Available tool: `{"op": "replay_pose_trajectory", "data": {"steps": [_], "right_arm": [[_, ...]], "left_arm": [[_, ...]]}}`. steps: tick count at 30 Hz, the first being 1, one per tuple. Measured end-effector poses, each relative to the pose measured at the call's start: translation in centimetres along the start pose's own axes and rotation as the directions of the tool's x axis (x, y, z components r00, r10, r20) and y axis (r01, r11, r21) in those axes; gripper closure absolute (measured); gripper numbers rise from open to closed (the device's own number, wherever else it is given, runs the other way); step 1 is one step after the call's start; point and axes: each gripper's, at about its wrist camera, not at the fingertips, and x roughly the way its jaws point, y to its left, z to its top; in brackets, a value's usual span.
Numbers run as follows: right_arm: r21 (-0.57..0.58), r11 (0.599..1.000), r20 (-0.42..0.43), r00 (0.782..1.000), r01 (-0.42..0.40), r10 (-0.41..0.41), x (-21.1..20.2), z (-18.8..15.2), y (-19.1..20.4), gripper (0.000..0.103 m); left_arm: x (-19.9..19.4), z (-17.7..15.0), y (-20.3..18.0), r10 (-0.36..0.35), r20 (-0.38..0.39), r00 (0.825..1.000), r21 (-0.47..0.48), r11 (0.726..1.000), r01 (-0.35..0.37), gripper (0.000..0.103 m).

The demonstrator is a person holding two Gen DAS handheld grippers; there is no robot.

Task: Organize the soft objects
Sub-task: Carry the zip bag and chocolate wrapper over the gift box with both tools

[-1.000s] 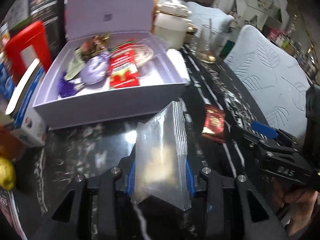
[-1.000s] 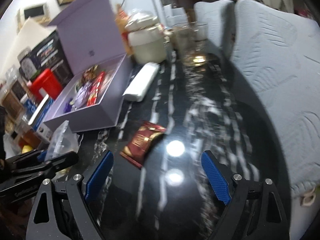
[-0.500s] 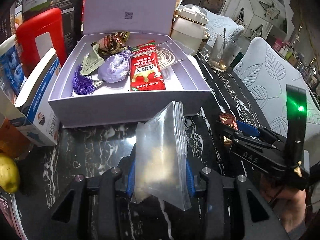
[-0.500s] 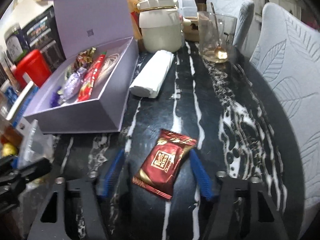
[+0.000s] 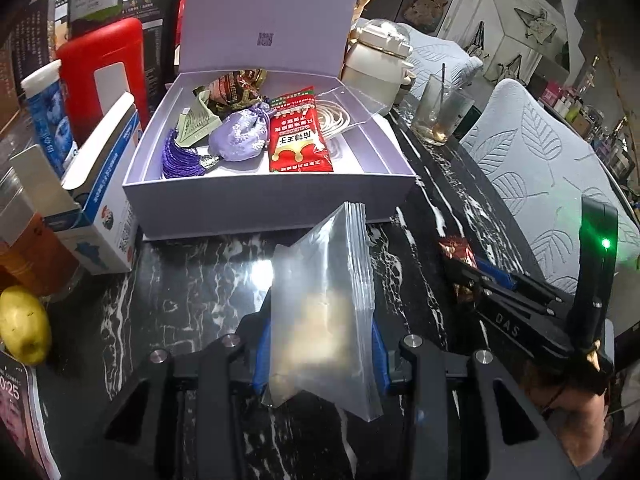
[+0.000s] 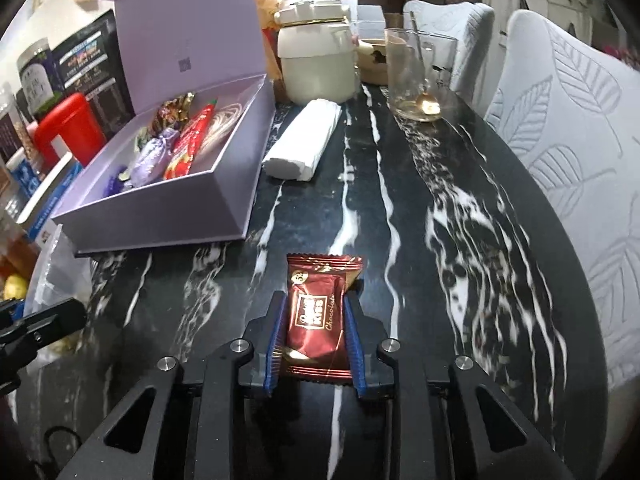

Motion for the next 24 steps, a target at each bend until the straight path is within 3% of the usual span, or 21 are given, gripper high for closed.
{"op": "replay_pose_trajectory", "data": {"steps": [10,24], "right_arm": [[0.0,1.0,0.025,0.999,-0.021,0.021,-3.6,-2.8,0.8,0.076],[-0.05,0.991,0.06,0.991,-0.12,0.123,-9.0,-7.0,3.7,0.076]], "left_arm": [[-2.1,-2.4,-0.4,0.009,0.01,1.0,0.0,1.0,-0.009,0.064],[-5.3,-5.7,-1.8,0.001,0.037,0.999,0.045,0.999,-0.003,0.064]]}}
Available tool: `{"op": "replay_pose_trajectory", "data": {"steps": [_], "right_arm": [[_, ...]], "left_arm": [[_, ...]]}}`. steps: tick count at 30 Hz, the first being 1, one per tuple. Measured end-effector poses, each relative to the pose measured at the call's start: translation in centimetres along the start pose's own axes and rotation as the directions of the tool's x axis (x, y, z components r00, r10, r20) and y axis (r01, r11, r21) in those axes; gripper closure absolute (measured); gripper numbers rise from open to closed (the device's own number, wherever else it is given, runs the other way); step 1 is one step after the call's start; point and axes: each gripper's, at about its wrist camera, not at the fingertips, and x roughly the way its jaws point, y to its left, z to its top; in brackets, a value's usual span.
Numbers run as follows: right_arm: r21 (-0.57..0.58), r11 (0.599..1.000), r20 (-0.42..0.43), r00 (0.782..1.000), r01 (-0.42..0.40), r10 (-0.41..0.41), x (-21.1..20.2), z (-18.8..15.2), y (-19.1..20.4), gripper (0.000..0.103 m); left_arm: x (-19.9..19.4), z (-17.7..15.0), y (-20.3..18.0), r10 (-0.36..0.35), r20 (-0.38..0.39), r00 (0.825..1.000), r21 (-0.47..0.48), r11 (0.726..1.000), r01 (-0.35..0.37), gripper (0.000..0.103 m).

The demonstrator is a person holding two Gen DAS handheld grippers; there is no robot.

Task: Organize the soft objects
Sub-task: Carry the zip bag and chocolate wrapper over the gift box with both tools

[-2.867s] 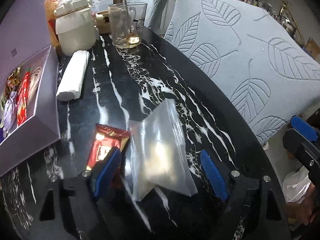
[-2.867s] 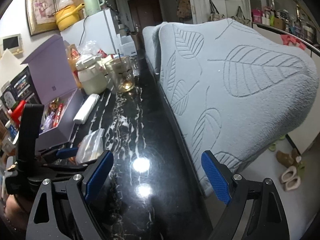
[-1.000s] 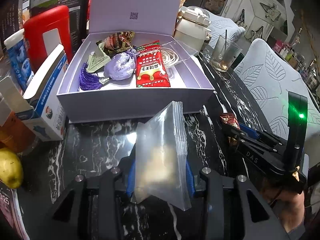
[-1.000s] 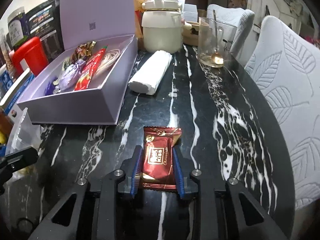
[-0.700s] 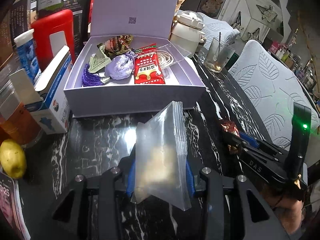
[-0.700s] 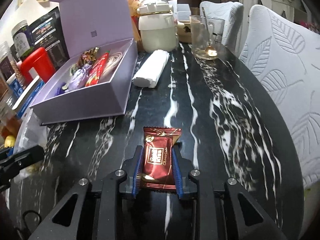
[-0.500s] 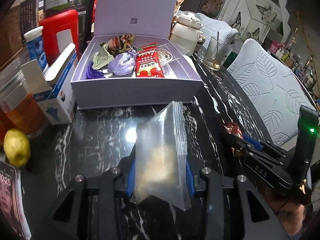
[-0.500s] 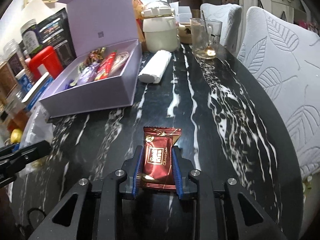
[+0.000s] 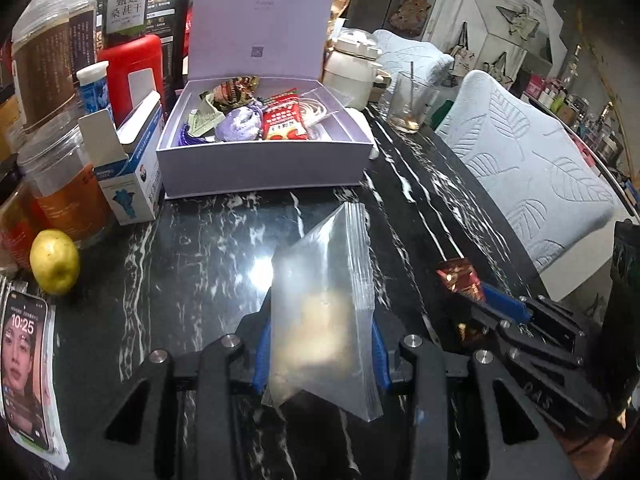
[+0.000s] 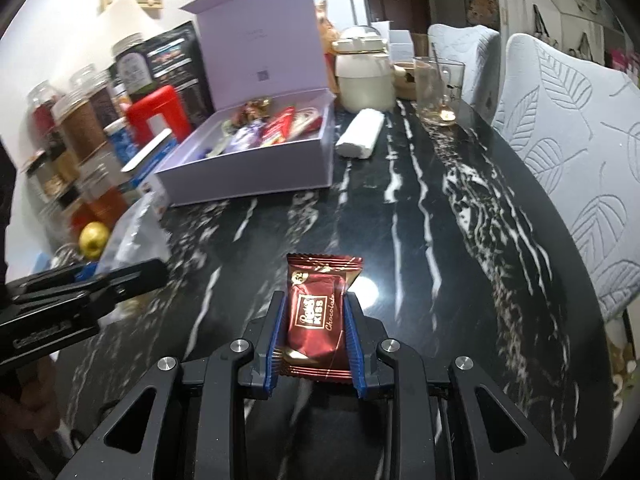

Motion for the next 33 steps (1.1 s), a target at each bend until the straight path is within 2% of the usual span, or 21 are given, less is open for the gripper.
{"op": "replay_pose_trajectory", "data": {"steps": [8,16,21,33], "right_arm": [[-0.02,0.997,0.023,0.996,-0.08,0.08,-3.1,-1.7,2.1,0.076],[-0.085,0.987,0.093,0.985,-0.138,0.145,-6.7,-1.2,4.0,0.076],[-0.136,0.979,0.153,0.973,-0.154,0.174,-8.5,0.4,5.0,0.075],[-0.249,0.945,0.259,0.926,-0.212,0.275,-11.5,4.6,6.7,0.075]], "left_arm": [[-2.7,-1.2,-1.0,0.001,0.043,0.999,0.024,1.0,-0.002,0.064],[-5.8,0.0,-1.3,-0.013,0.117,0.993,0.046,0.999,0.007,0.064],[-8.0,1.4,-1.5,-0.003,0.189,0.982,0.063,0.998,-0.009,0.064],[-11.3,5.9,-2.2,-0.01,0.325,0.946,0.091,0.996,-0.02,0.064]]}}
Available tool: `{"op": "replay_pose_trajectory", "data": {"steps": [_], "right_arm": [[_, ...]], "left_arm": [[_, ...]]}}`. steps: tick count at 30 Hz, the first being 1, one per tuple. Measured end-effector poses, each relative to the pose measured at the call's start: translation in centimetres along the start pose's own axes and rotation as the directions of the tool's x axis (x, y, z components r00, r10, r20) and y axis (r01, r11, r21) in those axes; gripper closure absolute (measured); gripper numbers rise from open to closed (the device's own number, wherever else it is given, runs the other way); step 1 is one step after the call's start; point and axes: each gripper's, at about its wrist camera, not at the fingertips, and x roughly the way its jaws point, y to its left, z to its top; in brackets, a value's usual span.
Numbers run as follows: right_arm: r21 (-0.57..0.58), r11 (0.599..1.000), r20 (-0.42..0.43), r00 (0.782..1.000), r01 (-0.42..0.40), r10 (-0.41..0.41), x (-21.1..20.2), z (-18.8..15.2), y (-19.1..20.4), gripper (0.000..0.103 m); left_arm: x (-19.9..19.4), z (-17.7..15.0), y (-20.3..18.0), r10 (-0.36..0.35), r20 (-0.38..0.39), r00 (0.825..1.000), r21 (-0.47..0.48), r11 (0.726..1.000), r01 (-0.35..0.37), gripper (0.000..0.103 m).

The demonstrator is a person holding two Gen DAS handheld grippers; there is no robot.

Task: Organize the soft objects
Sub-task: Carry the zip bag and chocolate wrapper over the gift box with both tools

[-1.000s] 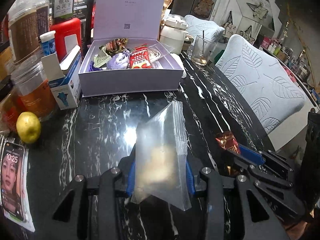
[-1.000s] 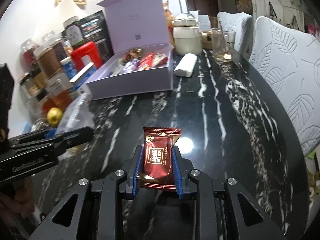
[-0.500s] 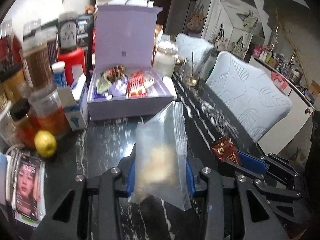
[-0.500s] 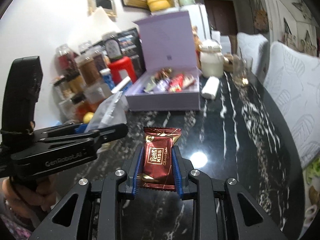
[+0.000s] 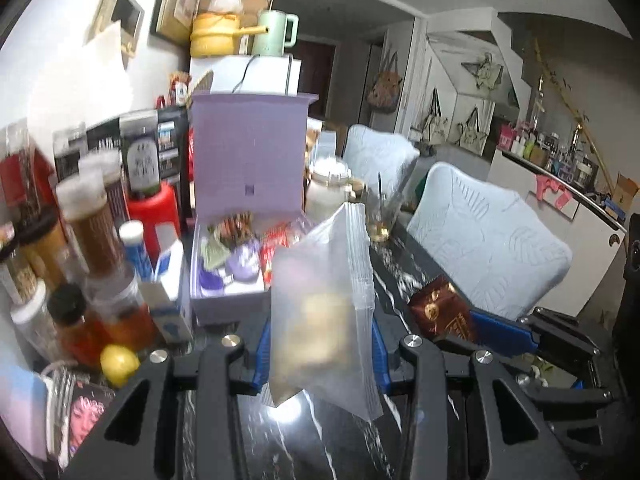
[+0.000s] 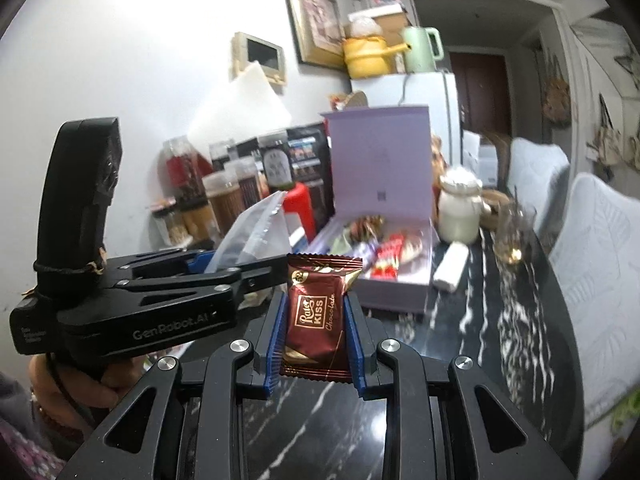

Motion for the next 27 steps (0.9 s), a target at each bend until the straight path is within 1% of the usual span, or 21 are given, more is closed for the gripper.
{"op": "replay_pose_trajectory", "data": {"steps": [4,6,10,16,21,27], "right_arm": [[-0.022,1.0,0.037,0.999,-0.011,0.012,0.3,2.0,-0.3,0.075],[-0.036,0.999,0.062,0.998,0.0,0.002,0.5,3.0,-0.6,0.075],[-0.046,0.999,0.092,0.996,0.002,0.002,1.4,4.9,-1.6,0.075],[-0.048,0.999,0.127,0.992,0.007,-0.001,2.9,8.1,-3.5,0.075],[-0.067,0.998,0.15,0.989,0.021,-0.011,4.5,10.5,-4.7,0.075],[-0.07,0.997,0.141,0.99,0.035,-0.025,8.1,13.0,-6.6,0.076]], "left_arm": [[0.1,2.0,0.2,0.019,0.047,0.999,0.014,1.0,-0.02,0.064],[0.4,3.3,0.3,0.032,0.065,0.997,0.021,0.999,-0.034,0.064],[1.3,5.3,0.5,0.033,0.093,0.995,0.024,0.999,-0.036,0.064],[3.4,8.2,0.6,0.033,0.122,0.992,0.063,0.997,-0.041,0.064],[5.5,10.4,1.2,0.018,0.131,0.991,0.071,0.997,-0.027,0.064],[9.5,12.8,2.5,0.028,0.12,0.992,0.074,0.997,-0.037,0.064]]}}
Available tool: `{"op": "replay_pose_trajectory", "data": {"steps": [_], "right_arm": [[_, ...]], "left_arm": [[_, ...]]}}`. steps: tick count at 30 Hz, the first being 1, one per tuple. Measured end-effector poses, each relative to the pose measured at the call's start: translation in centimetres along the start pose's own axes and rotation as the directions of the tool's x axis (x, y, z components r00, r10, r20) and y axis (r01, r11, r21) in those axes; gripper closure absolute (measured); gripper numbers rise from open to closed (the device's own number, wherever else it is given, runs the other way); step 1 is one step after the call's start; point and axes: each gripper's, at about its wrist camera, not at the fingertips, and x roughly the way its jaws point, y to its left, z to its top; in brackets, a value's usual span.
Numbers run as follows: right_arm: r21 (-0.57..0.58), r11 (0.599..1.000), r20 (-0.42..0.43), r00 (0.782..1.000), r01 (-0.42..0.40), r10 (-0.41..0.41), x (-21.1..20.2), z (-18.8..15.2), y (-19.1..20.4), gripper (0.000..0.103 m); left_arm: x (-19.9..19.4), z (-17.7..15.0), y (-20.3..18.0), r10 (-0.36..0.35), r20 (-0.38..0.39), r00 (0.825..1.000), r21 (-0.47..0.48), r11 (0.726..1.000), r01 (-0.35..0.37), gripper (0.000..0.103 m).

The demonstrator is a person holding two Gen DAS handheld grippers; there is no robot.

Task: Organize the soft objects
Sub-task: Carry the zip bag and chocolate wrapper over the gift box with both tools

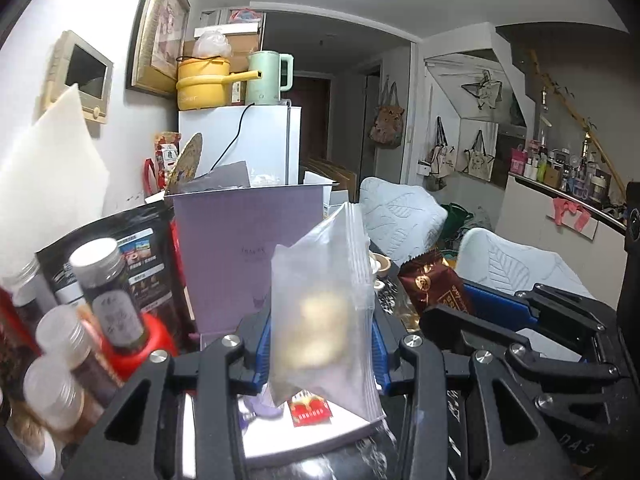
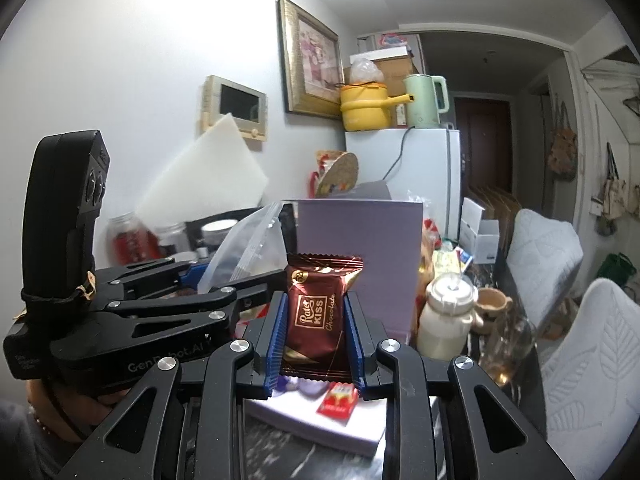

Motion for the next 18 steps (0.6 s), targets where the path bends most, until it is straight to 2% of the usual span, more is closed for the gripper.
{"op": "replay_pose_trajectory", "data": {"steps": [5,10,18], "right_arm": [[0.015,1.0,-0.032,0.999,0.003,-0.003,3.7,1.0,-1.7,0.076],[0.011,0.999,-0.059,0.998,0.032,-0.032,7.3,1.3,-3.2,0.075],[0.008,0.998,-0.148,0.988,0.055,-0.053,13.4,-0.3,-5.2,0.075]], "left_arm": [[4.4,0.8,1.8,0.009,-0.049,0.999,-0.023,1.0,-0.01,0.064],[8.1,0.7,3.1,0.049,-0.093,0.994,-0.028,0.998,-0.052,0.064],[13.9,-1.1,5.2,0.113,-0.2,0.973,-0.047,0.991,-0.125,0.064]]}}
